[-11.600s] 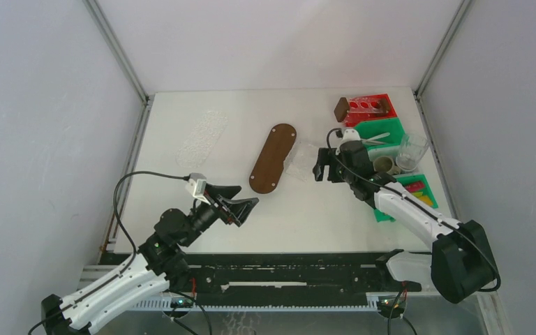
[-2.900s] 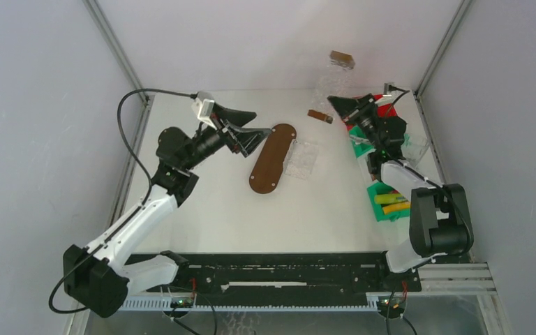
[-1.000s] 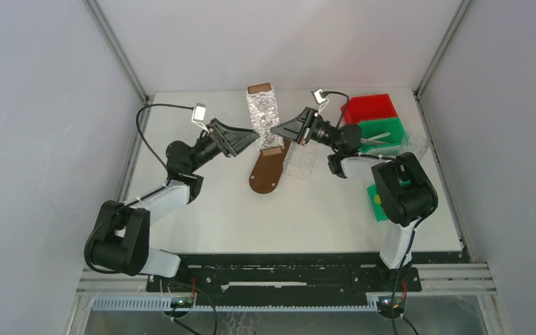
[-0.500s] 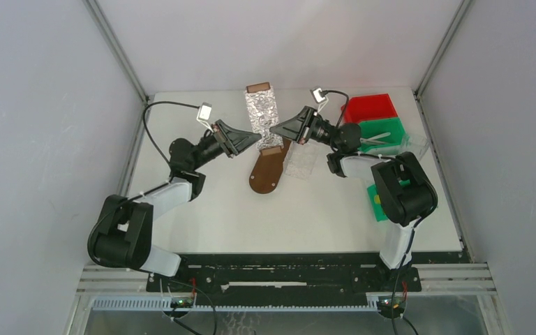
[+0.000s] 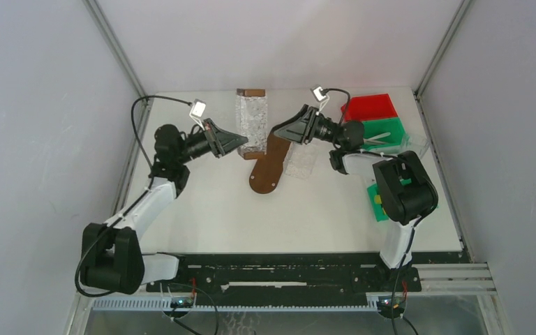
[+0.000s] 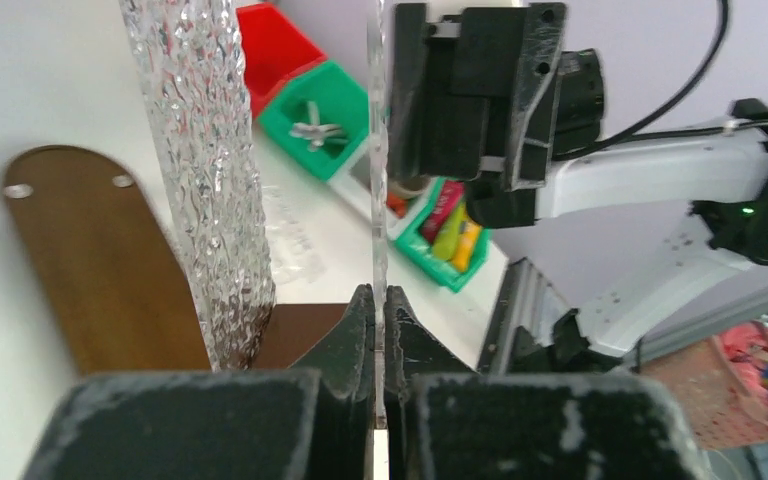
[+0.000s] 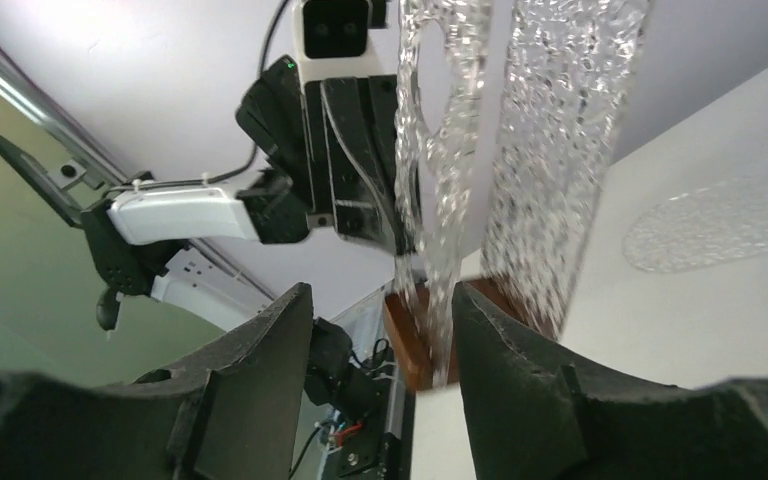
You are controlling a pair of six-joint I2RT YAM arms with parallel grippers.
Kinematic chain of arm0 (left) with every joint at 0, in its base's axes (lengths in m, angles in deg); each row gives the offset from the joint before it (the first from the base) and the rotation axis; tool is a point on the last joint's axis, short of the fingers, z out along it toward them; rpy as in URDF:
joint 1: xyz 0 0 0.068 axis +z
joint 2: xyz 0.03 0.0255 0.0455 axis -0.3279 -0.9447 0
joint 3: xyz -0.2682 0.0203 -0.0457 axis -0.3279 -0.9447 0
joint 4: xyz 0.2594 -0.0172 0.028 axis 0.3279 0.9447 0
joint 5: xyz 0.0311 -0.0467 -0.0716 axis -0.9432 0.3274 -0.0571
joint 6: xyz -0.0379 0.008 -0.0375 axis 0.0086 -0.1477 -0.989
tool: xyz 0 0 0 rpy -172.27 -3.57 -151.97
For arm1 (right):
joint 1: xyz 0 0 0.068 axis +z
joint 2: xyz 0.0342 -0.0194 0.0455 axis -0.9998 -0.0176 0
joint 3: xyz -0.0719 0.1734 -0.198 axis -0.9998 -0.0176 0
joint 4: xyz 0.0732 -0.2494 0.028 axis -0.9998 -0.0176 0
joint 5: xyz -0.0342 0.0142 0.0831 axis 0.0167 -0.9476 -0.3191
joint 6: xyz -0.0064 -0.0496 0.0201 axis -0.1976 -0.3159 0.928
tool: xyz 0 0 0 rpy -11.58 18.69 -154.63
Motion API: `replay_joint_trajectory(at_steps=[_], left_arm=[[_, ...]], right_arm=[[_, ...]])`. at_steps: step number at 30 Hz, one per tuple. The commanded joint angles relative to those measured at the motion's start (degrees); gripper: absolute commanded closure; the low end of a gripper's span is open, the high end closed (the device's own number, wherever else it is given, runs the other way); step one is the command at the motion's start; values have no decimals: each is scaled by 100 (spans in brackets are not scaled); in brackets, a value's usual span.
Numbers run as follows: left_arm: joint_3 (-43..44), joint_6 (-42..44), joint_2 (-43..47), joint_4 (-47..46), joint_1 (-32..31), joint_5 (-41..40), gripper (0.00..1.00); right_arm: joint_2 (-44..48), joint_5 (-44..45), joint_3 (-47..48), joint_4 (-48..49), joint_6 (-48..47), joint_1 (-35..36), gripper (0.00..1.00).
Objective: Prepare toiletry sets of a toothbrush and toothpaste on the tray
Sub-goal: Place the toothpaste holder at the center of the board.
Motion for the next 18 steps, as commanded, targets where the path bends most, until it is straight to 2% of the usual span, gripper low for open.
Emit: replay_joint_trajectory(at_steps=[1,5,10,18], left_arm=[[985,1626,323,2630,509,111,100],[1537,2024,-88,3770,920,766,100],[2310,2937,-1009,5189,1204,1340,100],[3803,4455,-2813,7513,1416,1514,100]], right_arm=[[332,-197,-43,54,-335,-372,39],[645,-329,-112,-1012,-1135,-399,38],[1071,-234,-163,-2290,-2123,-355,38],[1024,-251,-163,-2320,-2168,-365,38]])
